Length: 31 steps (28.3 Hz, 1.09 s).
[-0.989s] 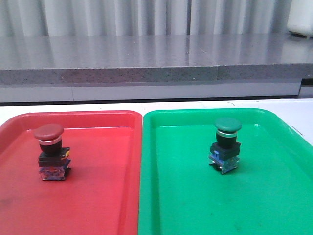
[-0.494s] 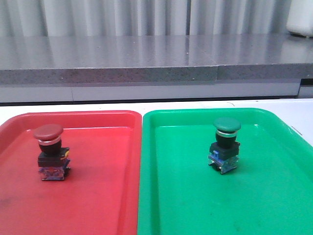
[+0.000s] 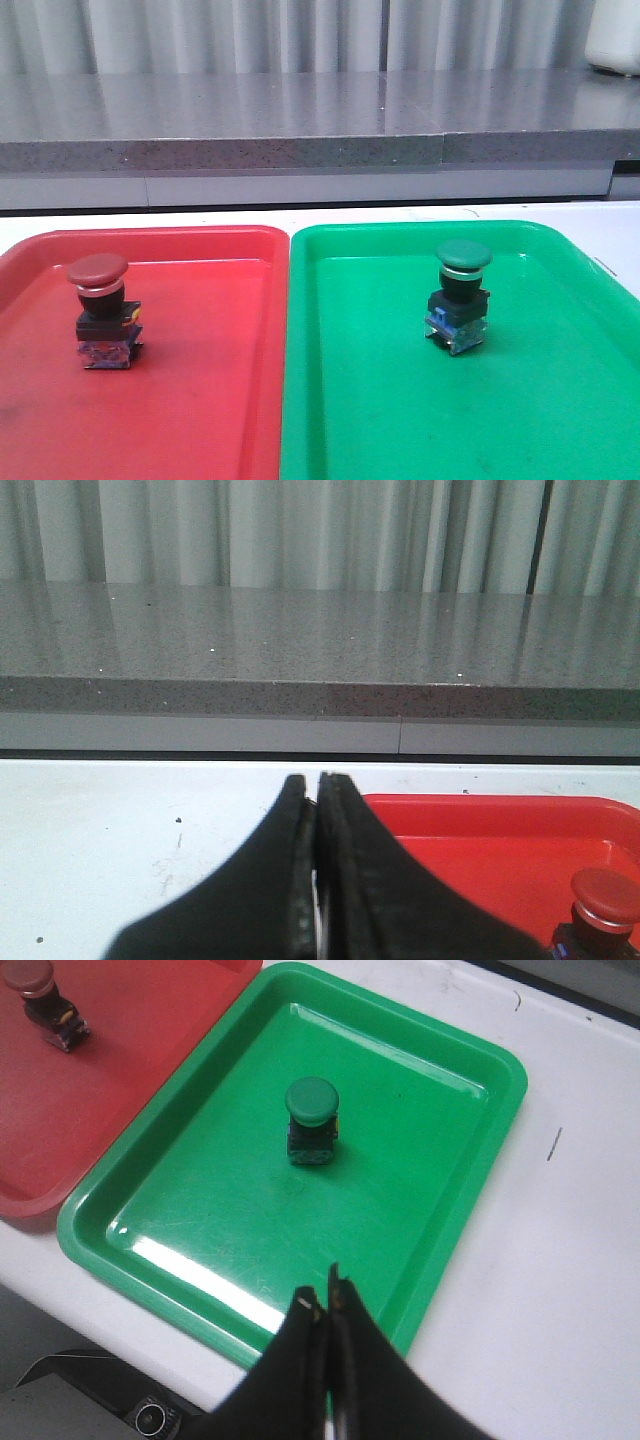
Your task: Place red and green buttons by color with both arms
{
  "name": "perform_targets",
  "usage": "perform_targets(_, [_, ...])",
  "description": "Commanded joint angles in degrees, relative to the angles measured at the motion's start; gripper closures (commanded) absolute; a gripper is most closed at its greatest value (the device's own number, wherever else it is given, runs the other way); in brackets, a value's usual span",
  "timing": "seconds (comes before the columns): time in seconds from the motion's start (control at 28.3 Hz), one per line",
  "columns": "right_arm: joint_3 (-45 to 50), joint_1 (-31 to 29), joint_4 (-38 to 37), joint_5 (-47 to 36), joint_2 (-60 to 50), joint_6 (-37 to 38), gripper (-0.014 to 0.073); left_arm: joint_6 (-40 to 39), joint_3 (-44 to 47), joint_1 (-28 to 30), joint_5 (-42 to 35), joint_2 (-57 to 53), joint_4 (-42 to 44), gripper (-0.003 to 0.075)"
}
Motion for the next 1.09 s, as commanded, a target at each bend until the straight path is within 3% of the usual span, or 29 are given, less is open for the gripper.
perform_targets(0.0, [-1.28, -0.05, -0.36, -3.44, 0.15, 0.06, 0.0664, -0.69, 1.45, -1.09, -4.76, -1.09, -0.04, 0.0740])
perform_targets(0.92, [-1.28, -0.05, -0.45, -3.45, 0.15, -0.06, 0.0664, -0.69, 1.45, -1.37, -4.76, -0.99, -0.04, 0.0740])
perform_targets(1.06, [3.31, -3.94, -6.15, -12.41, -3.46, -1.14, 0.0664, -0.69, 1.45, -1.37, -4.76, -0.99, -0.04, 0.0740])
